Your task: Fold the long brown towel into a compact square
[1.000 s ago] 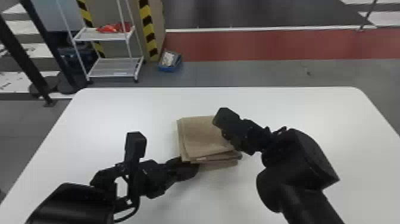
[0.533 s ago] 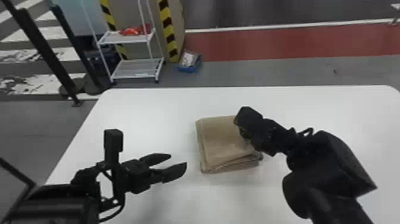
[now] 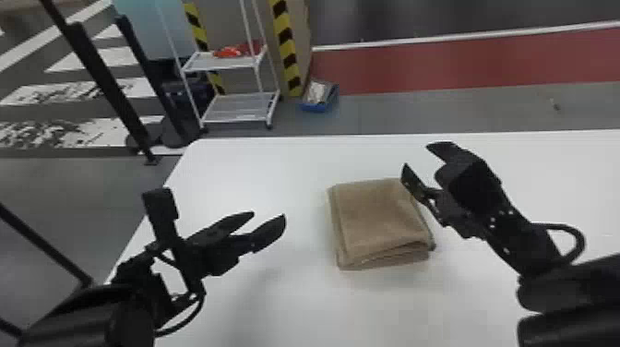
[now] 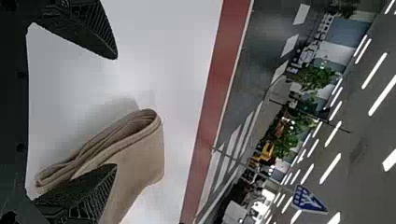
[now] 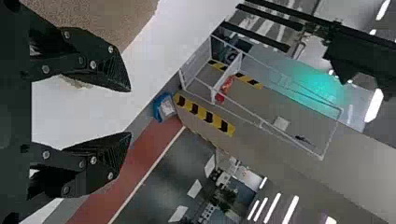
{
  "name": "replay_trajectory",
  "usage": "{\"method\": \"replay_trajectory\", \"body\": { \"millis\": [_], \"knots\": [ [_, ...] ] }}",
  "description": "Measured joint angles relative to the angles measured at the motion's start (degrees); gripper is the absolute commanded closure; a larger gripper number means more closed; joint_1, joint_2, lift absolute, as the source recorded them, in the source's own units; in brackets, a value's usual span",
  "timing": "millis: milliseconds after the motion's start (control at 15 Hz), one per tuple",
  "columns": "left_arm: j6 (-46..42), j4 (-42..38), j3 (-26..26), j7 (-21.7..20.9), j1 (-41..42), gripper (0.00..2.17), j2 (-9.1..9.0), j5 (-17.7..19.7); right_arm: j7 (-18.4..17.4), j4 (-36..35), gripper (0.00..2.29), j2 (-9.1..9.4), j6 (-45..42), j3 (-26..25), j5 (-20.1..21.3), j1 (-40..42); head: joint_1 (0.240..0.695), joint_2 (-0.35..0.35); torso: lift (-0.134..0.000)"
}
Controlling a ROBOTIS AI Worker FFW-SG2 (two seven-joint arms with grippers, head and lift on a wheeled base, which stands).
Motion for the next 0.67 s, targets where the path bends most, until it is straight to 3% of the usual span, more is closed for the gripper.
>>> {"method": "replay_trajectory", "body": {
  "millis": [133,267,400,600,667],
  "knots": [
    [-5.5,-1.0,0.0,3.8,2.1,0.07,-0.90,2.3,-1.6,-1.2,0.02,0.00,-8.5,-3.9,-5.5,5.1,0.695,0.232,-0.125],
    [-12.1,-1.5,-0.6,11.4,4.3,0.07,-1.91,2.2,-4.9,-1.6,0.02,0.00,-12.4,-7.1,-8.2,8.9,0.695,0.225,-0.125],
    [-17.3,-1.4,-3.4,18.4,5.7,0.07,-3.27,-1.7,-8.5,-1.9,0.02,0.00,-13.0,-9.3,-8.7,11.6,0.695,0.214,-0.125],
    [-25.2,0.3,-7.6,20.2,7.4,0.07,-6.00,-6.8,-11.2,-3.0,0.02,0.00,-13.5,-10.4,-8.9,15.0,0.695,0.158,-0.125],
    [-29.5,1.3,-9.5,23.0,8.4,0.07,-6.48,-8.5,-11.8,-3.5,0.02,0.00,-14.3,-10.6,-9.6,16.6,0.695,0.146,-0.125]
  ]
}}
